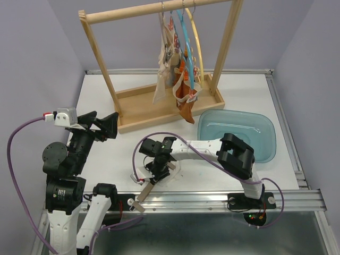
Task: Remove the underwear clipped to the hanger
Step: Pick up the hanger at the center of the board.
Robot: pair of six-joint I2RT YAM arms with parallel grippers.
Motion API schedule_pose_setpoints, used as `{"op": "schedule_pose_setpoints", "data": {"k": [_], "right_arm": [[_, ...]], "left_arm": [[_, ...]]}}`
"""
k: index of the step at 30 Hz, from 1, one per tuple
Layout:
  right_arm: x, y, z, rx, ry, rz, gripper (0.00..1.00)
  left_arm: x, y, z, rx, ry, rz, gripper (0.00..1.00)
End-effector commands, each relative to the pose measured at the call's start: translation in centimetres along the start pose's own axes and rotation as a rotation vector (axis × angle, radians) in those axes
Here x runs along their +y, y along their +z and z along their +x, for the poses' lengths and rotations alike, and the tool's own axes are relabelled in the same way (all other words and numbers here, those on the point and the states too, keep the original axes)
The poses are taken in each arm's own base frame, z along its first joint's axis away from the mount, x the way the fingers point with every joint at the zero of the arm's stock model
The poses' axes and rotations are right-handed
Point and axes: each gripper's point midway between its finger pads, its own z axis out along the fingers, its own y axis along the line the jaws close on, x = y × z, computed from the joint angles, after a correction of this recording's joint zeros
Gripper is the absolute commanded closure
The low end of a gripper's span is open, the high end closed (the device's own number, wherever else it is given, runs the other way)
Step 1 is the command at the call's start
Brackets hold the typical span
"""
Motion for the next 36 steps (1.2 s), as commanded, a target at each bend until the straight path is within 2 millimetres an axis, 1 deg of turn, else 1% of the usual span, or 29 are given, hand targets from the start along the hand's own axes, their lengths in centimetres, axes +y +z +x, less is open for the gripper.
{"op": "schedule_pose_setpoints", "data": {"k": [1,5,8,10,12,13,16,17,20,21,24,27,28,32,34,36], "right_arm": [[0.1,0.8,0.2,0.011,0.009,-0.009,0.52],[0.2,1.0,0.5,0.017,0.014,-0.014,0.53],[0.2,0.8,0.3,0.012,0.010,-0.011,0.62],[0.0,0.3,0.0,0.008,0.006,0.002,0.69],[-0.4,-0.9,-1.0,-0.010,-0.011,0.031,0.71],[-0.7,-1.9,-1.8,-0.030,-0.023,0.054,0.72],[-1.1,-3.6,-3.2,-0.057,-0.047,0.092,0.75],[-1.2,-4.7,-3.9,-0.071,-0.058,0.116,0.75],[-1.3,-6.2,-4.7,-0.082,-0.067,0.147,0.76],[-1.3,-7.1,-5.2,-0.092,-0.074,0.165,0.76],[-1.0,-7.9,-5.4,-0.097,-0.080,0.181,0.78],[-1.0,-8.3,-5.2,-0.088,-0.082,0.194,0.79],[-1.0,-8.5,-5.1,-0.075,-0.084,0.206,0.81],[-1.5,-9.6,-4.2,-0.051,-0.081,0.244,0.82],[-1.7,-9.9,-3.4,-0.024,-0.079,0.263,0.83],[-1.6,-10.7,-3.1,-0.017,-0.078,0.285,0.82]], "left_arm": [[-0.6,0.0,-0.7,-0.031,0.014,0.036,0.02],[-0.7,-0.1,-0.6,-0.031,0.013,0.039,0.02],[-0.7,-0.1,-0.6,-0.031,0.013,0.040,0.02],[-0.8,-0.1,-0.7,-0.032,0.012,0.042,0.02],[-0.8,-0.1,-0.6,-0.028,0.010,0.044,0.02],[-0.9,-0.1,-0.6,-0.028,0.010,0.049,0.02],[-1.1,-0.1,-0.7,-0.028,0.011,0.059,0.02],[-1.1,-0.1,-0.7,-0.024,0.010,0.061,0.02],[-1.3,0.1,-0.5,-0.015,0.007,0.072,0.02],[-1.4,0.2,-0.4,-0.013,0.007,0.078,0.02],[-1.5,0.5,-0.1,-0.003,0.003,0.088,0.02],[-1.7,0.6,0.1,0.004,-0.003,0.101,0.02],[-1.7,0.7,0.3,0.010,-0.004,0.108,0.02],[-1.9,0.9,0.8,0.032,0.006,0.124,0.02],[-2.1,1.2,1.4,0.062,0.007,0.143,0.02],[-2.0,1.6,2.2,0.087,0.008,0.149,0.02]]}}
